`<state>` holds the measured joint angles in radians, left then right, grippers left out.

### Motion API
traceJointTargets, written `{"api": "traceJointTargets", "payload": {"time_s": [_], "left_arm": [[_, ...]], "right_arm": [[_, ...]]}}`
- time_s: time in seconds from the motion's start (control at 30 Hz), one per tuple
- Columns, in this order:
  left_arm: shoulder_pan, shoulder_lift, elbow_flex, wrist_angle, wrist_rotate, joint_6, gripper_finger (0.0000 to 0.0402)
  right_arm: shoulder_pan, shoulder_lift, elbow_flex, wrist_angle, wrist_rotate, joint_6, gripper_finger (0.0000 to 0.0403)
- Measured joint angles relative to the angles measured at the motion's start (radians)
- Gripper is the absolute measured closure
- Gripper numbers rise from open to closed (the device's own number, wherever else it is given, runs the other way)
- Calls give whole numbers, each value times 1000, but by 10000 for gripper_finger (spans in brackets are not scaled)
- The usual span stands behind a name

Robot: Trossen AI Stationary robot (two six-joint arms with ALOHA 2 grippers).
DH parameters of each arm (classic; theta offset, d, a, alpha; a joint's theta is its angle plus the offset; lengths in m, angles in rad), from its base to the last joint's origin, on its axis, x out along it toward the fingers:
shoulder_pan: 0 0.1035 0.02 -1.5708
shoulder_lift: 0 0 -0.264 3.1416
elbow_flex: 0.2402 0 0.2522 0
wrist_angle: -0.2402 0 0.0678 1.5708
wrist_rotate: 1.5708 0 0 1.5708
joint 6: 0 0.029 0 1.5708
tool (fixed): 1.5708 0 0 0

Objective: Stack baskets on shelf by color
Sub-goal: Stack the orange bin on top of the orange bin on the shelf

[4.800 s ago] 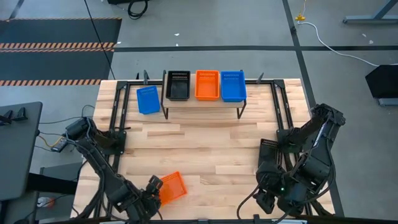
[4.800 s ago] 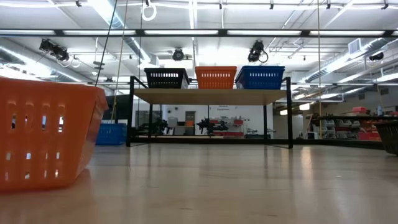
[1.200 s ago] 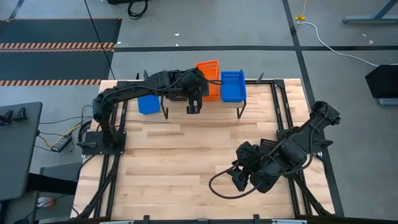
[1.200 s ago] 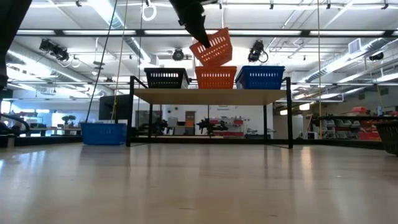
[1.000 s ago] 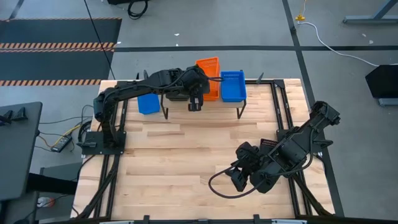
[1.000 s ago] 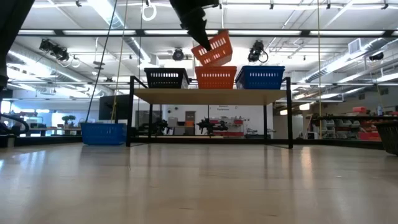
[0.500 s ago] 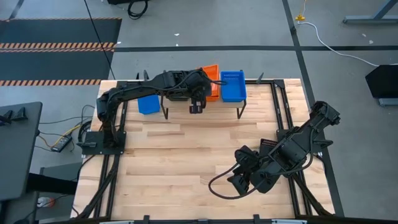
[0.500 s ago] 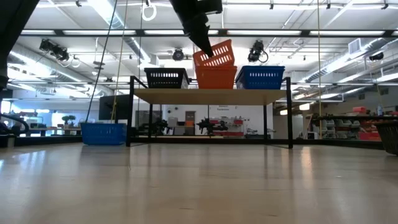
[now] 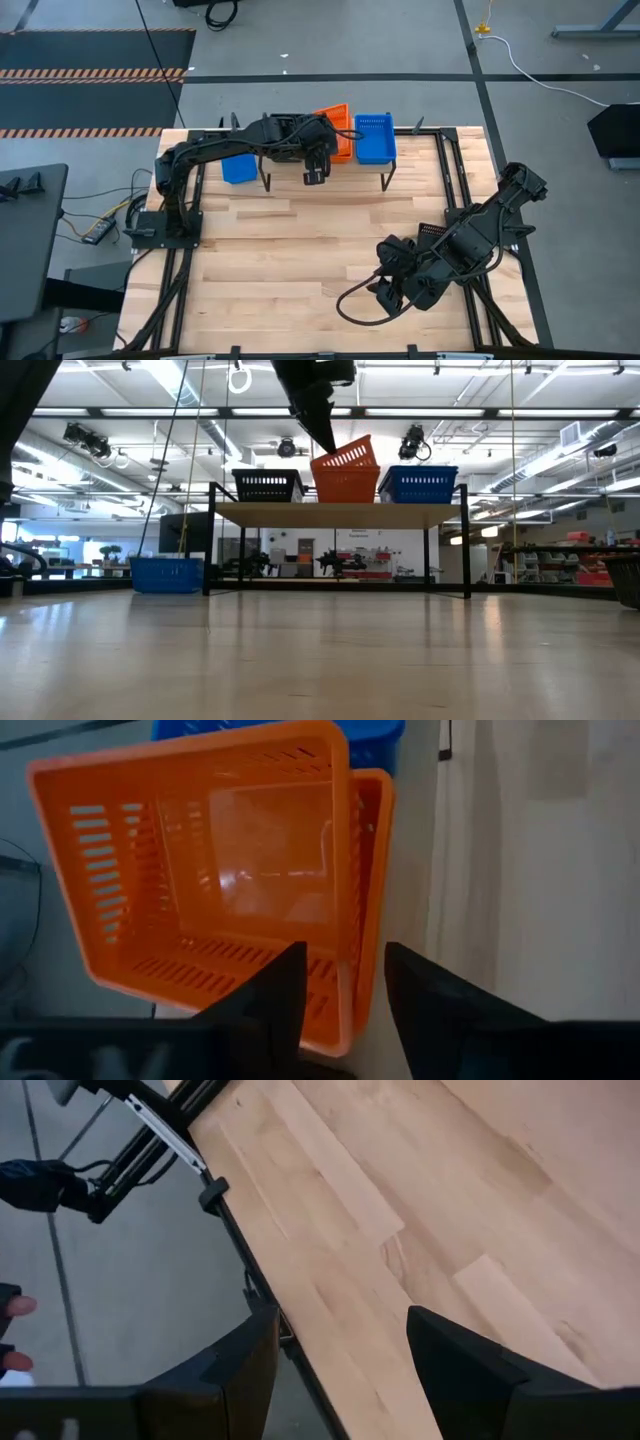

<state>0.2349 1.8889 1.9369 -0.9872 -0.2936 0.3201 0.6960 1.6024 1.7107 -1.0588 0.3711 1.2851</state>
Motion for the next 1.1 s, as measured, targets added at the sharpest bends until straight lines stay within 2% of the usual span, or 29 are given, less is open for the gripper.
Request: {"api": "traceJointTargets", "payload": {"time_s": [0.43, 0.8, 1.0, 1.1], "left_arm": [[-2, -6, 1, 34, -1, -22, 255], [-3, -6, 0, 226, 92, -74, 257], [0, 12, 0, 183, 107, -61, 260], [1, 17, 2, 167, 97, -24, 275]], "right_arm": [[0, 0, 0, 0, 32, -66, 176], [0, 0, 0, 2, 47, -47, 176], [0, 0, 0, 5, 47, -8, 176], [0, 0, 0, 14, 46, 5, 176]]}}
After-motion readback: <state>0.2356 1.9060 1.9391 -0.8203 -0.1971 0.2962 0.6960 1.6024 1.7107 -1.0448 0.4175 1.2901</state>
